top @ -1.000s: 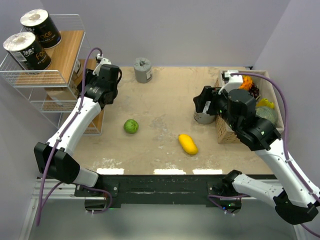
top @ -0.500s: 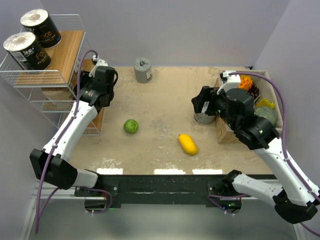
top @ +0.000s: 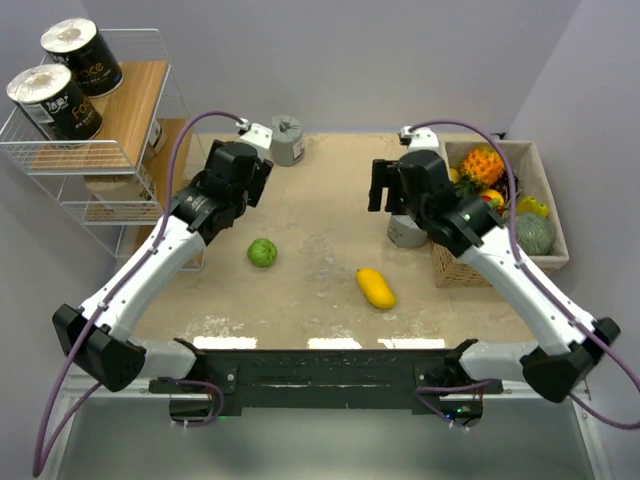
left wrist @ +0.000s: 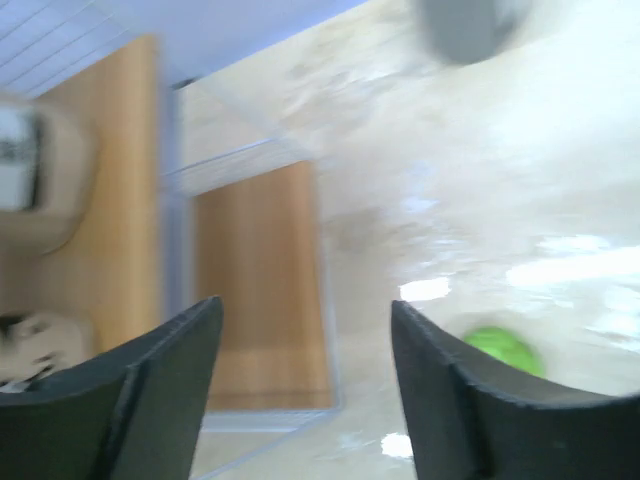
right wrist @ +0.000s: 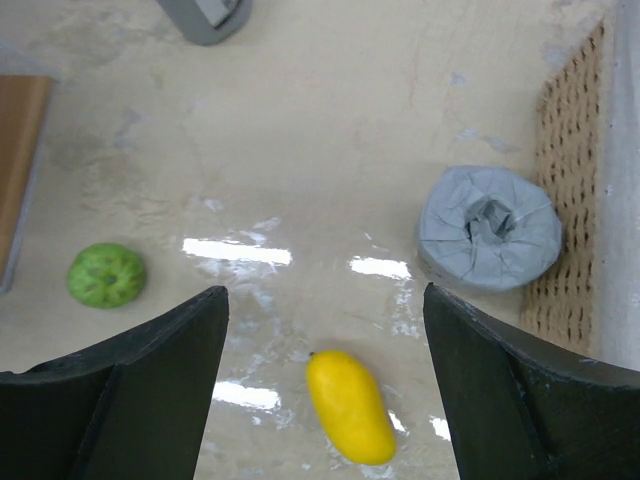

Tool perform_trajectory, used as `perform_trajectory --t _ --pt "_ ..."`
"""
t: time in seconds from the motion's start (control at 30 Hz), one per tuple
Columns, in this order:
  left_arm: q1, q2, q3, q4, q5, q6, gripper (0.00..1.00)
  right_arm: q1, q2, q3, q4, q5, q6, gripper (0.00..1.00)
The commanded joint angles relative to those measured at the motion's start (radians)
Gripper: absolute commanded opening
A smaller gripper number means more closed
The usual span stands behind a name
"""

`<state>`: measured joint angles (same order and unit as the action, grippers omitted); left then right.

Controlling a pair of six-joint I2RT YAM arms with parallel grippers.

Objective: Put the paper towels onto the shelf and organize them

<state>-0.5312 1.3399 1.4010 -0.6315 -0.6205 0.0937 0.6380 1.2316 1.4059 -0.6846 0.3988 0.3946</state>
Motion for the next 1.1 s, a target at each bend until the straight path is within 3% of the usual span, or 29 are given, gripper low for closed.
perform_trajectory --t 0.0,0.13,0.33,0.5,0.7,1.07 --pt "-0.004 -0.128 -0.098 0.2 0.336 -0.031 0.79 -0.053 0.141 0.094 -0.062 0.106 -0.036 0.82" --pt "-0.004 -0.222 -0.3 0.361 0.572 -0.069 0.92 -0.156 0.236 0.102 -0.053 0.007 -0.042 0.82" --pt "-0.003 -0.298 -0.486 0.495 0.657 -0.086 0.99 -0.244 0.388 0.137 -0.076 -0.054 -0.085 0.79" --pt "-0.004 -0.3 -0.484 0.513 0.714 -0.155 0.98 -0.282 0.466 0.179 -0.09 -0.055 -0.079 0.7" --pt "-0.004 -0.286 -0.479 0.498 0.694 -0.153 0.98 -0.29 0.526 0.202 -0.098 -0.084 -0.056 0.7" --pt "-0.006 -0.295 -0.484 0.497 0.677 -0.153 0.98 -0.288 0.562 0.1 -0.059 -0.112 -0.031 0.64"
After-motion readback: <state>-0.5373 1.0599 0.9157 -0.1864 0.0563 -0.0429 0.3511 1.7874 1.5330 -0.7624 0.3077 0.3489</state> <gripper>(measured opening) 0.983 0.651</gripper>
